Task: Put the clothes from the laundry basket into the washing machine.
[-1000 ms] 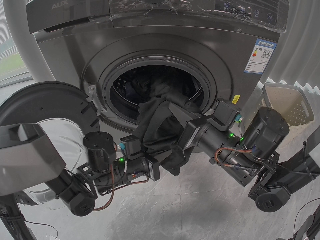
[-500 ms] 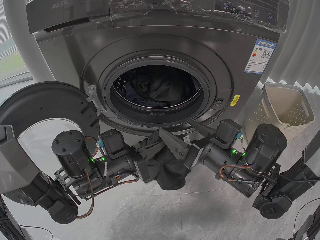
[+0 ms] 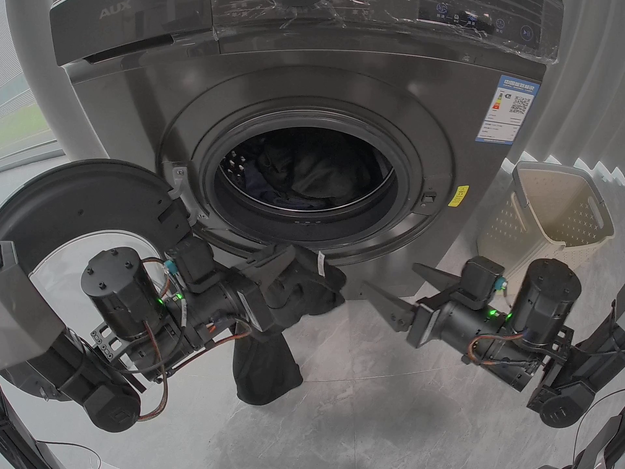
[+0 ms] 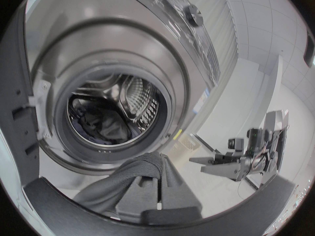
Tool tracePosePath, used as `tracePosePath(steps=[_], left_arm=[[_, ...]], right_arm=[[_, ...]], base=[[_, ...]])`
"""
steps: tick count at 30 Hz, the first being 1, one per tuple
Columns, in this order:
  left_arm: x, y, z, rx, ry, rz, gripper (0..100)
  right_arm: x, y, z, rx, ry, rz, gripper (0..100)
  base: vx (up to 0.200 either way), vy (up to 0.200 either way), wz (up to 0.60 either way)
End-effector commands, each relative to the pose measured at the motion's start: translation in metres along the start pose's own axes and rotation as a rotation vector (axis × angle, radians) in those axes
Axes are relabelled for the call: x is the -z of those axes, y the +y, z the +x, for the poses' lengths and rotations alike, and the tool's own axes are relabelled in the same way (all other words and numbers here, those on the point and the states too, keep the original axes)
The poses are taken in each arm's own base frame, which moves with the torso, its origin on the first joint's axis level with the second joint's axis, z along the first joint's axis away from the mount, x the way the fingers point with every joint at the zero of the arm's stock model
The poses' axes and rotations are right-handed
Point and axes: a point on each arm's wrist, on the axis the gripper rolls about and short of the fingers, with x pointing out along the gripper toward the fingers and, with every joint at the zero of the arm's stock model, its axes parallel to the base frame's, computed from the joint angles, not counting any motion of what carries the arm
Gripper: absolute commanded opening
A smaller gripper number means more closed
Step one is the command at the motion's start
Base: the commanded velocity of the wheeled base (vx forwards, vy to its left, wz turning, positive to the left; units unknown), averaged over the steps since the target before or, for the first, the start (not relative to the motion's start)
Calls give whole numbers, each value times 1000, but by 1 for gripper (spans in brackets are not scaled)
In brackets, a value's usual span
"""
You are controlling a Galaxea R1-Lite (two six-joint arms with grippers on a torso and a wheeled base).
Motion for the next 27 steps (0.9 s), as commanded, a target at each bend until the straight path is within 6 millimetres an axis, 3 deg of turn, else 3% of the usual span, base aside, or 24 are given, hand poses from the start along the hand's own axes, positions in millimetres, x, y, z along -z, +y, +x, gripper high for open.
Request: tracePosePath(steps=[1,6,14,27], left_arm=[[-25,-7,-14,13,-92,2,0],[-42,-17,-20,54,-151,-27,0],[-45,-18,-20,62,-162,-25,0],[-58,-40,-36,165,-197,-23,0]], right_arm=[[11,-9,-12,27,44,-5,100],[17,-13,-6,40,61,-7,100],[28,-16,3,53,92,-10,100],[40,-30,29,95,103,-37,100]], base=[[0,0,0],[0,0,0],[0,0,0],[0,0,0]])
